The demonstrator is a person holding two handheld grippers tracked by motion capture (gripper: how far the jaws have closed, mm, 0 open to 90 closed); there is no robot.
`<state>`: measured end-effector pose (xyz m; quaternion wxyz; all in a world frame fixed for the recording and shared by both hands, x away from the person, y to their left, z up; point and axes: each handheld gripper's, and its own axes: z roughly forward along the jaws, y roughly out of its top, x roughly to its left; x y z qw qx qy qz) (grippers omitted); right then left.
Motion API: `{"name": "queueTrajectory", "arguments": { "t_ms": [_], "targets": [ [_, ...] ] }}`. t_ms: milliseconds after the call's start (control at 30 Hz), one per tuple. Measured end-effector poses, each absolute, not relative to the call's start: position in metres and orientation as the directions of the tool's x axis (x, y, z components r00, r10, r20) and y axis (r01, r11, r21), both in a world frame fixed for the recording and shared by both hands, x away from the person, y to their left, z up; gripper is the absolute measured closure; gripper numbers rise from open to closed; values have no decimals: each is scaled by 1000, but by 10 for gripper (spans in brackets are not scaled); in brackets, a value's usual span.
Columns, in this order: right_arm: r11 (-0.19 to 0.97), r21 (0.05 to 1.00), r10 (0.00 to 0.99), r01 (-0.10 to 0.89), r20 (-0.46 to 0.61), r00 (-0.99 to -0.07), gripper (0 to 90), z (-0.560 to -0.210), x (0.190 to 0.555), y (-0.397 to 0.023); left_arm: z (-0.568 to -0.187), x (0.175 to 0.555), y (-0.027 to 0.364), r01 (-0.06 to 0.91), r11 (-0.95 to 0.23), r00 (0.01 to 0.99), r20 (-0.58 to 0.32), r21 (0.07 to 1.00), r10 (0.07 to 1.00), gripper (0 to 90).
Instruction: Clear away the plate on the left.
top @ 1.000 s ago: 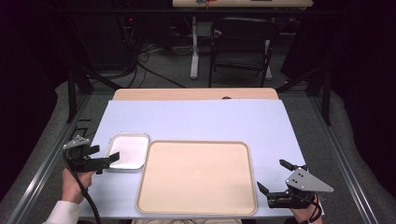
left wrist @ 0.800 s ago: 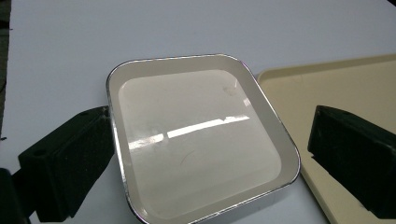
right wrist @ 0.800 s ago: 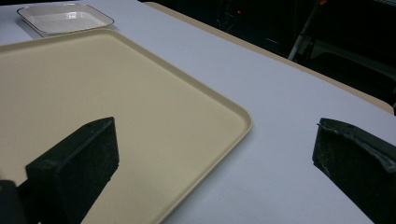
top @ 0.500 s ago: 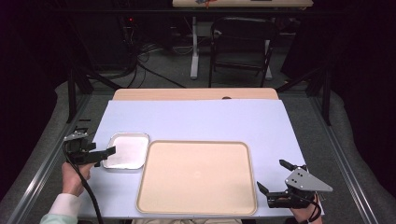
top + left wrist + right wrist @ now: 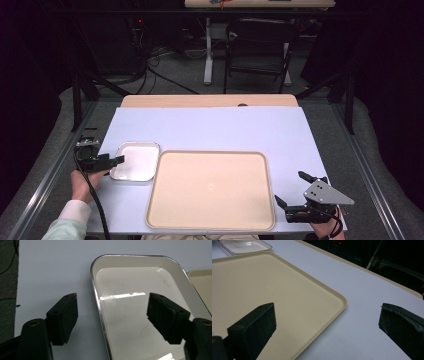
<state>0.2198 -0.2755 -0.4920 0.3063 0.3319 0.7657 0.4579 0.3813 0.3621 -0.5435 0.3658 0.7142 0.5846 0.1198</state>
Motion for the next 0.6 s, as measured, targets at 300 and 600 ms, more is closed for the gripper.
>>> {"name": "queueTrajectory", "arguments": {
  "t_ms": [300, 600],
  "targets": [
    [362, 903, 790, 232, -165, -591, 19, -492, 220, -275, -551, 386, 359, 767, -71, 289, -245, 637, 926, 434],
    [365, 901, 792, 234, -169, -586, 21, -492, 220, -275, -554, 385, 357, 768, -60, 256, -219, 638, 941, 573]
  ]
}}
